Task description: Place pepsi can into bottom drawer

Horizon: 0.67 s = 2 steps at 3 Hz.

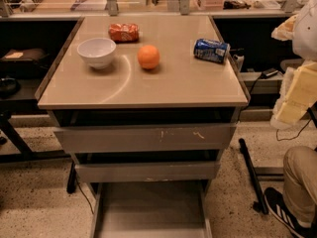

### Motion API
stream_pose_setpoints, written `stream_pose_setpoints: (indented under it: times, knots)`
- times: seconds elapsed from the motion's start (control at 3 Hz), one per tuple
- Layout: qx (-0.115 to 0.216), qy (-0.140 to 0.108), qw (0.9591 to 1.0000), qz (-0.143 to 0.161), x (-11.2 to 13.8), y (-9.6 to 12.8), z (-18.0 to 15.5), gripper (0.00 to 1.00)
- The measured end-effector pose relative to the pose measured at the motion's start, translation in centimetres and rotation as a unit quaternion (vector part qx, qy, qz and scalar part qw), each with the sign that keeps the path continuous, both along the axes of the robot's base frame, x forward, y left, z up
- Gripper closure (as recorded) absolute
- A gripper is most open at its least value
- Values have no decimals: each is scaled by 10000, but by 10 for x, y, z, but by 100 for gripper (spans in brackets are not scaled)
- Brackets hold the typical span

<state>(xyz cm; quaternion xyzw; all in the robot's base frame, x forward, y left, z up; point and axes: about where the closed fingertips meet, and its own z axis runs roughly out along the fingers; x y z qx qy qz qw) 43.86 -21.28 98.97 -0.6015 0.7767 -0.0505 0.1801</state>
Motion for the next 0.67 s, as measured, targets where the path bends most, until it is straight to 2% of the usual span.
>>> stream_pose_setpoints:
  times: [0.33,0.67]
  knots:
    - [0,-3,10000,1,0,0,0,0]
    - [16,-107,9999,57,5,1,0,0]
